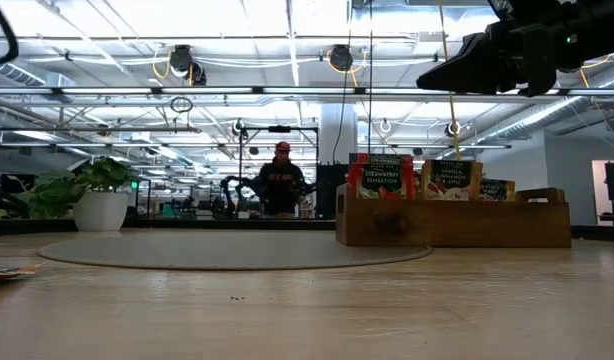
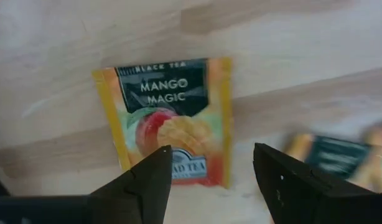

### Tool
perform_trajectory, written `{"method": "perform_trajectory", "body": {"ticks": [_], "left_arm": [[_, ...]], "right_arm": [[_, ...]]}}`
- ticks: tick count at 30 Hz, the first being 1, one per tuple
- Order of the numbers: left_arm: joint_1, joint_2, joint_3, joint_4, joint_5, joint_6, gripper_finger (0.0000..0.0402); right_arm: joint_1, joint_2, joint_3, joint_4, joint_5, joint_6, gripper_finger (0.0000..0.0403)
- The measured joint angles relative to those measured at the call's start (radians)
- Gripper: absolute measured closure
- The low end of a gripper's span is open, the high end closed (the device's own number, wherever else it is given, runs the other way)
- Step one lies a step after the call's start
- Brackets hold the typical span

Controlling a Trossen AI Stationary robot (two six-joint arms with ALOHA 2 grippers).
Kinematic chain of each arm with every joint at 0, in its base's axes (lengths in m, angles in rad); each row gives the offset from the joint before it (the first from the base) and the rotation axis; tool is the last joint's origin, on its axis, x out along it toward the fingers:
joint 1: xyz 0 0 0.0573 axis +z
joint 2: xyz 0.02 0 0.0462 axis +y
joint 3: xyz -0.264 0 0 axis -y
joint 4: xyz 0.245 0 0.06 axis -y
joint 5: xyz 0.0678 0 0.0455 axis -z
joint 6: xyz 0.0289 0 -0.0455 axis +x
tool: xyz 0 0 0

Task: Pick & Place Tea
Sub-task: Put the yellow tea bag into the right section of the wooden organizer

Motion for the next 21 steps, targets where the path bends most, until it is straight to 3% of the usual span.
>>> {"method": "perform_trajectory", "body": {"ticks": [9,15,18,21], "left_arm": [[0.022,0.142,0.013,-0.004,0.127,-0.025,0.0176],[0.044,0.153,0.015,-0.012,0.158,-0.001,0.0179],[0.064,0.152,0.015,-0.011,0.168,0.053,0.0204],[0.086,0.153,0.016,0.003,0.172,0.105,0.0262]], "right_arm": [[0.0,0.0,-0.006,0.006,-0.001,0.008,0.0403],[0.0,0.0,-0.049,0.083,-0.001,0.006,0.0403],[0.0,0.0,-0.078,0.142,0.0,0.002,0.0403],[0.0,0.0,-0.095,0.183,0.0,-0.009,0.0403]]}}
